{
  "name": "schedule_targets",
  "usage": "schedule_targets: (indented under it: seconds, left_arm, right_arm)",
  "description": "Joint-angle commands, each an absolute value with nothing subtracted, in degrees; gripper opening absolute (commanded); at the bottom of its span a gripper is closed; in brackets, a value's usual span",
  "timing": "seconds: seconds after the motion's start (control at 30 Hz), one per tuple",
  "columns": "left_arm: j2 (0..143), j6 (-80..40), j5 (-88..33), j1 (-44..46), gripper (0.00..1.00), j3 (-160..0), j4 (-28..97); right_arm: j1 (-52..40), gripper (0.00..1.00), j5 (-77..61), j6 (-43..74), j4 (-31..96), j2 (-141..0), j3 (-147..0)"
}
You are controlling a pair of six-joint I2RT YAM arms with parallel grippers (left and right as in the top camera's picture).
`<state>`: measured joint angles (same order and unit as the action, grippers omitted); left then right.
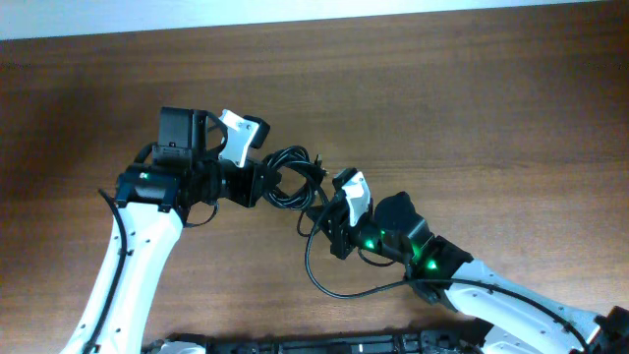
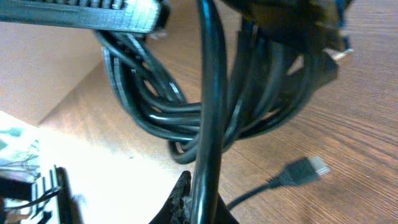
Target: Untangle cables
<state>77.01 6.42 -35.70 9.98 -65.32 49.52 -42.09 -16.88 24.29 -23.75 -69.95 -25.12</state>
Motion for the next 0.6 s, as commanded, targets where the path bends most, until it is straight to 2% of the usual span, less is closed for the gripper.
schedule_targets:
  seconds: [0.0, 0.27, 0.43, 0.57]
  left_arm:
    - [75.8, 6.7, -35.5, 10.0, 0.0, -65.7, 49.4]
    - [75.8, 6.7, -35.5, 10.0, 0.0, -65.7, 49.4]
    - [75.8, 6.7, -35.8, 10.0, 0.0, -65.7, 49.4]
    - [75.8, 6.7, -40.9, 11.4, 0.0, -65.7, 49.3]
  right_arm:
    - [-41.9, 0.04, -20.6, 24.4, -24.1, -66.8, -25.4]
    - [-41.9, 0.04, -22.1, 24.5, -10.0, -50.3, -27.6]
    - [-41.9, 0.04, -21.1, 29.0, -14.8, -52.1, -28.1]
    - [-42.0, 0.04, -22.0, 33.5, -23.9, -62.3, -28.1]
